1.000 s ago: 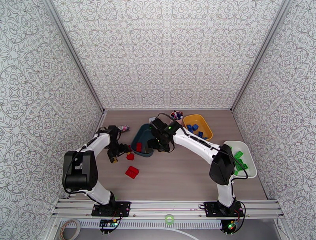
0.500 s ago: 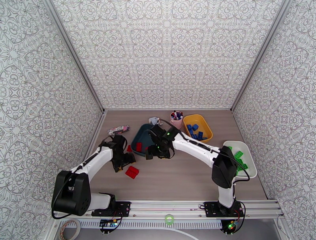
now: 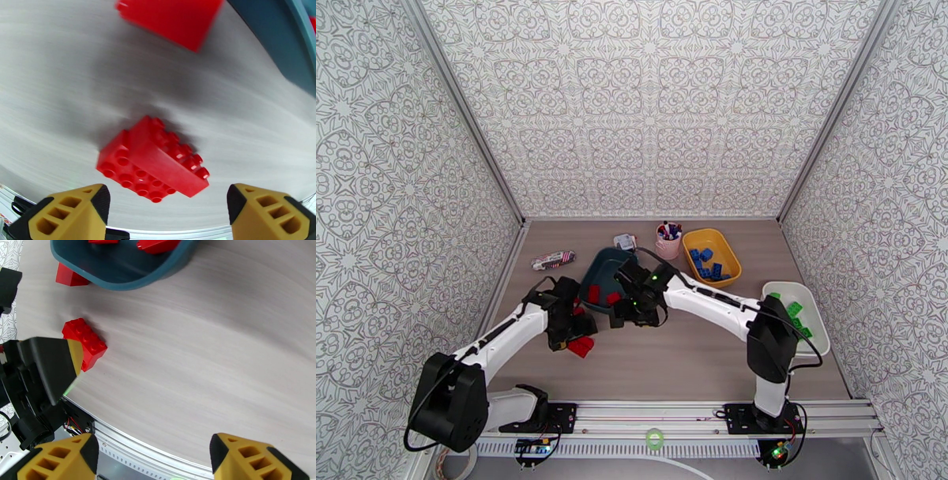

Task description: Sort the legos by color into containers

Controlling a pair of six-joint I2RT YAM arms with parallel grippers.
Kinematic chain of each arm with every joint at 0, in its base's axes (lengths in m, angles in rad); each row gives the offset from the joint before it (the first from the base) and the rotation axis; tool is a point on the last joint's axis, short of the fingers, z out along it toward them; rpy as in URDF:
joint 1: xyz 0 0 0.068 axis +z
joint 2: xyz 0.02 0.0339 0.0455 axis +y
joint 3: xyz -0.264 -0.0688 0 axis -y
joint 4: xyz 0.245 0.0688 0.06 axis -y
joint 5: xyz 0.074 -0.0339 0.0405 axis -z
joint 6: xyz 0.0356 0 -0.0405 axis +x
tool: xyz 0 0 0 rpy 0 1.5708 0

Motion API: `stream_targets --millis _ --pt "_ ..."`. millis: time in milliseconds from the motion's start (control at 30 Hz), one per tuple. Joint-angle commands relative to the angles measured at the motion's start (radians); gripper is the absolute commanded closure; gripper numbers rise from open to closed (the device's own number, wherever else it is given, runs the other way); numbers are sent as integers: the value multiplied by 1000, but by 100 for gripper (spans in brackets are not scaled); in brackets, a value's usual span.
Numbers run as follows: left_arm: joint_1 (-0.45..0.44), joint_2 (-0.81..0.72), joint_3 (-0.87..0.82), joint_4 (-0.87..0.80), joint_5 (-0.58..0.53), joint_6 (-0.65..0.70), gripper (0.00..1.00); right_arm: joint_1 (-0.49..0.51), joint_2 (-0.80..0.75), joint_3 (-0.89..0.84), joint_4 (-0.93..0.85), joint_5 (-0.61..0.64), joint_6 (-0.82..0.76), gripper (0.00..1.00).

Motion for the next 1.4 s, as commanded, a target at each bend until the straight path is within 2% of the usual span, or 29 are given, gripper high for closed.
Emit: stream_targets --millis 0,133,433,867,1367 --pt "-25 -24 8 -58 -24 -58 18 11 -64 -45 26 32 38 21" --pt "-25 -51 -19 -45 -17 -107 22 12 -98 -80 31 42 58 21" --pt "-41 51 70 -32 -14 -92 38 14 -123 -81 18 68 57 21" --pt "-59 98 57 0 7 -122 38 13 -133 -88 14 79 40 21" --pt "-85 215 87 9 -27 -89 52 4 -190 -160 40 96 62 21"
